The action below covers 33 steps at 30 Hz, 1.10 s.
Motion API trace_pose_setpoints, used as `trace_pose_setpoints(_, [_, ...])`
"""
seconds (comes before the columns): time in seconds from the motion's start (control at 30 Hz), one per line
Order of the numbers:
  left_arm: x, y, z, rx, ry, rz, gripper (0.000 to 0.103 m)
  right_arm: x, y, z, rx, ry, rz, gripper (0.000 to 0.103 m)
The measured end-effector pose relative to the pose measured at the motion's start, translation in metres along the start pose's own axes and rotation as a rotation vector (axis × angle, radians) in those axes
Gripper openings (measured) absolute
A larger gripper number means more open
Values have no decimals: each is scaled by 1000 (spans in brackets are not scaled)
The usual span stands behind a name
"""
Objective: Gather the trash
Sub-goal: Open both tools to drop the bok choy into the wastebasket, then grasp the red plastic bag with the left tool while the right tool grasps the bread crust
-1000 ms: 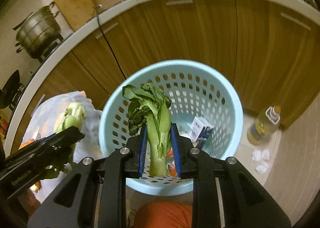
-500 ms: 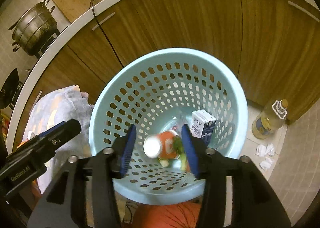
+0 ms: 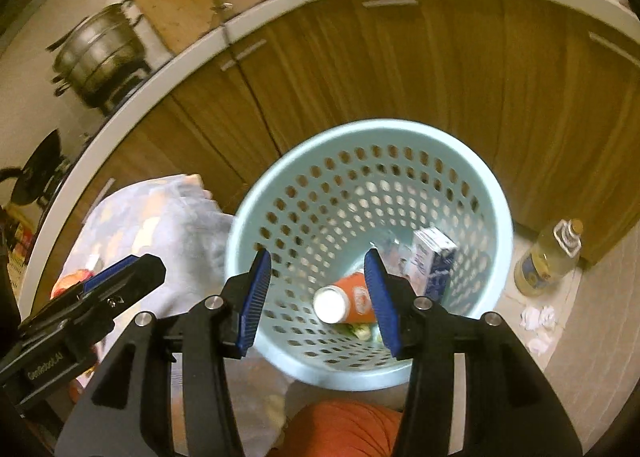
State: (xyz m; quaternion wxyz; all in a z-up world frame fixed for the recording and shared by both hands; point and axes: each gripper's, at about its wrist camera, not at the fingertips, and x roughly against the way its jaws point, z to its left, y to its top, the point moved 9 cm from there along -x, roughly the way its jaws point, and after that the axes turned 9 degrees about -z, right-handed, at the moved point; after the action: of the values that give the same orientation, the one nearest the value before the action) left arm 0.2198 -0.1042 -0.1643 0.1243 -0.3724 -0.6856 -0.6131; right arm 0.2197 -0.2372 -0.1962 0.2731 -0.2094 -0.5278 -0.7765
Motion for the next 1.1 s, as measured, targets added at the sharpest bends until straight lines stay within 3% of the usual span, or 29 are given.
trace_pose_setpoints(0.3, [81, 6, 49, 84, 77, -134, 54, 14, -11, 84, 156, 95, -26, 45])
trace_pose_setpoints(0.47, [137, 4, 95, 128, 177, -222, 54, 14, -32, 138, 262, 164, -16, 45])
trace_pose_setpoints(0.67, [189, -8, 164, 226, 295, -279, 66, 19, -70, 206, 386, 289, 19, 46])
trace_pose_setpoints(0.83, [198, -24, 214, 332, 313, -243, 70, 17, -98, 244, 456, 346, 39, 46])
trace_pose_setpoints(1.1, [159, -45, 243, 402, 281, -115, 75, 7, -128, 263, 507, 361, 73, 46])
